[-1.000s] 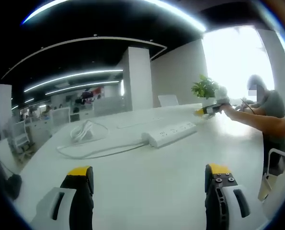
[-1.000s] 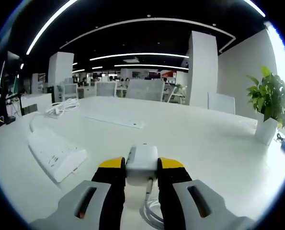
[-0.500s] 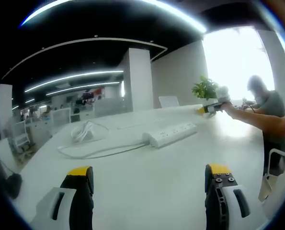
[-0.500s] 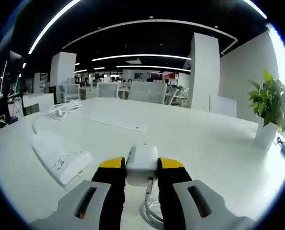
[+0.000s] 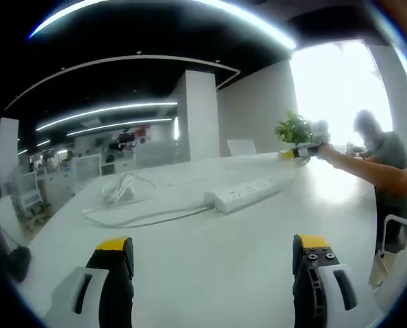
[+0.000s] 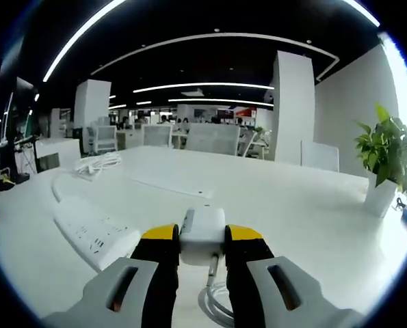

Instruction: Straighten the power strip on the desk, plug the charger into it

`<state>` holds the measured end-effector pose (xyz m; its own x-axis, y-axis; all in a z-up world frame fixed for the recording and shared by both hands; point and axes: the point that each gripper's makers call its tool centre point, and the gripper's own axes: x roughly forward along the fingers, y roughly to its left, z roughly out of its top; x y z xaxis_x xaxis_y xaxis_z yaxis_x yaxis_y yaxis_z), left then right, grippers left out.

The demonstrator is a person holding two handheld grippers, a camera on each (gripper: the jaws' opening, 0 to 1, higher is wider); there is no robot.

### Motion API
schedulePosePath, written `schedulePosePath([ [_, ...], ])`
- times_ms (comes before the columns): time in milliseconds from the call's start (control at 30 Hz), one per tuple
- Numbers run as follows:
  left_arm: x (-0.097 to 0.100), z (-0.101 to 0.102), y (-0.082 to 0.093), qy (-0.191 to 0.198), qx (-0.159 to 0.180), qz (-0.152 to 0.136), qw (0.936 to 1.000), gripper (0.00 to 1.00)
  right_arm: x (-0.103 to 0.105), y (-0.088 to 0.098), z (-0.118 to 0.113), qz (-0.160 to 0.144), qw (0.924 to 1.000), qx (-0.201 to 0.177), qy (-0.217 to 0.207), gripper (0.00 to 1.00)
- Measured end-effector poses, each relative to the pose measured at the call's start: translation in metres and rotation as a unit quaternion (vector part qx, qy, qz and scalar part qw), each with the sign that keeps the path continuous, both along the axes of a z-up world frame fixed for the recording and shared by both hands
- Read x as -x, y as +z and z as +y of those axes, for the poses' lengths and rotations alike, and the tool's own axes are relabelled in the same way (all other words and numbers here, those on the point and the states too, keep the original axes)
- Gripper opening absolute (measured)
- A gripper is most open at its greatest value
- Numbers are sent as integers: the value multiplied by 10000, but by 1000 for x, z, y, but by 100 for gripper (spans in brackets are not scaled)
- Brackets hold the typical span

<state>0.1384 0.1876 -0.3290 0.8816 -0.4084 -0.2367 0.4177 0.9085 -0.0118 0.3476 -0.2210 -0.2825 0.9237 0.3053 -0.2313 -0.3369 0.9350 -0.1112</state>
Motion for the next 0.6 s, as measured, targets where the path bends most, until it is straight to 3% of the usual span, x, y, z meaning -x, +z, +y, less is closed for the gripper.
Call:
schedulePosePath([
  [600,-2,3,0,19,-27,-2,10000,99,6,14,9,-89,9997,-165,126,24],
])
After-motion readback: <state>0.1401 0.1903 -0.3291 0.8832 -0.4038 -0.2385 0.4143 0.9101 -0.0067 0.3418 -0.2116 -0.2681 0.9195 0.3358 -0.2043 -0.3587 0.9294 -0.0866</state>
